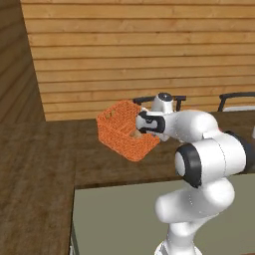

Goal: Open the cabinet, pick up the bread from the cabinet and place it in the basket. Then move the basket to the dining counter.

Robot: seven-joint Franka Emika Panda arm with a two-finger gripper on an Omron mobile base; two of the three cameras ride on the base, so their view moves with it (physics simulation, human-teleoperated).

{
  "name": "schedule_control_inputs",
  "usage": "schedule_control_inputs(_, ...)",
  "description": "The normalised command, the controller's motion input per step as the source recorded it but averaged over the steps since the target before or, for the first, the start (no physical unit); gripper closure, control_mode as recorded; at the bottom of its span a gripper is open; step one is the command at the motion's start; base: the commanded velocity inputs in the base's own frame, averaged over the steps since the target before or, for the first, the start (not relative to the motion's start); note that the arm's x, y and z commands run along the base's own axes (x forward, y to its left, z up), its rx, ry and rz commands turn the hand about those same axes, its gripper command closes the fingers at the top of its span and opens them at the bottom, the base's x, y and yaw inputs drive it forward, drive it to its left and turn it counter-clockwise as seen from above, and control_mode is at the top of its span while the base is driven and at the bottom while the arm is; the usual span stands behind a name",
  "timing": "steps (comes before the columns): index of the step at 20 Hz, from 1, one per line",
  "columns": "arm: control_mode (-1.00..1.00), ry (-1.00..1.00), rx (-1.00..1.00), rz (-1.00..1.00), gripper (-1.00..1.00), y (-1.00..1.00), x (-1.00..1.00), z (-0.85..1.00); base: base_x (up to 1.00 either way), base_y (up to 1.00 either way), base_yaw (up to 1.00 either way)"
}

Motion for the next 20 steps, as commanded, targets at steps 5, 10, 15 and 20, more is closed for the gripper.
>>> schedule_control_inputs(5, -1.0, 0.06, 0.0, 0.0, 1.0, 0.0, 0.47, -0.56, 0.0, 0.0, 0.0)
schedule_control_inputs(10, -1.0, 0.0, 0.0, 0.0, -1.0, 0.0, 0.16, -0.5, 0.0, 0.0, 0.0)
schedule_control_inputs(15, -1.0, -0.03, 0.04, -0.05, -1.0, -0.03, -0.11, 0.06, 0.0, 0.0, 0.0)
schedule_control_inputs(20, -1.0, -0.03, 0.09, -0.07, -1.0, -0.08, -0.22, 0.81, 0.0, 0.0, 0.0)
